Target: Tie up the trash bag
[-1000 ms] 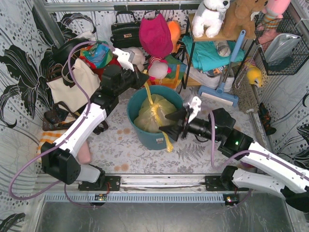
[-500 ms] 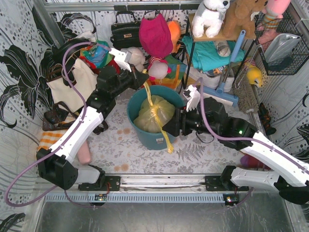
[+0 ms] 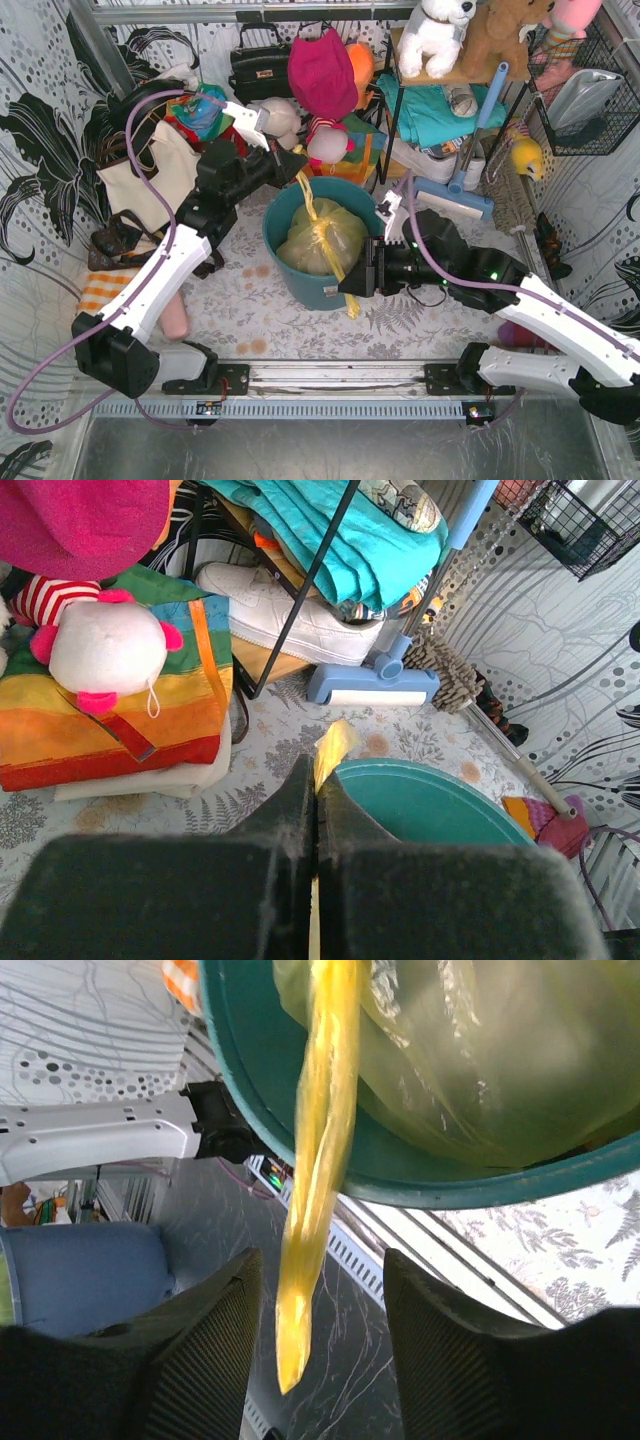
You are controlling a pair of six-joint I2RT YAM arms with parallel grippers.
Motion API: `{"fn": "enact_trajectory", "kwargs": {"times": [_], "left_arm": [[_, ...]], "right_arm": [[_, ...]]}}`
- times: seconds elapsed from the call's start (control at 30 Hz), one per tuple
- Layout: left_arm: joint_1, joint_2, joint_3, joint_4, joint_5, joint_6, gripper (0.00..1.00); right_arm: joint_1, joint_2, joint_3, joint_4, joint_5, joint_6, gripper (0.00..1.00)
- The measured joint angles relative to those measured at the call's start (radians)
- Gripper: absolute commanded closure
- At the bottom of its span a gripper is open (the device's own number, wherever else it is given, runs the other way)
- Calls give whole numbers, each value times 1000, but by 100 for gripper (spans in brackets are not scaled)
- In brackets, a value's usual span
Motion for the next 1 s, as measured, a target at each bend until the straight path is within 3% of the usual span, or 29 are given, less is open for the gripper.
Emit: {"fn": "enact_trajectory", "kwargs": {"times": [0.07,0.2,0.37,0.7,1.0], "left_arm": [[0,0,0,2,2,0,99],[0,0,0,6,7,-1,99],[0,2,5,11,18,-8,100],[-5,40,197,27,42,-19,100],[-4,44,-29,63,-24,-26,100]], "right_arm": [[0,16,-23,14,-30,15,62],[0,47,-40,37,-80,37,100],[0,52,-36,74,-109,43,100],[0,27,143,244,-137,-56,100],[0,-103,-171,344,-192,-34,100]]}}
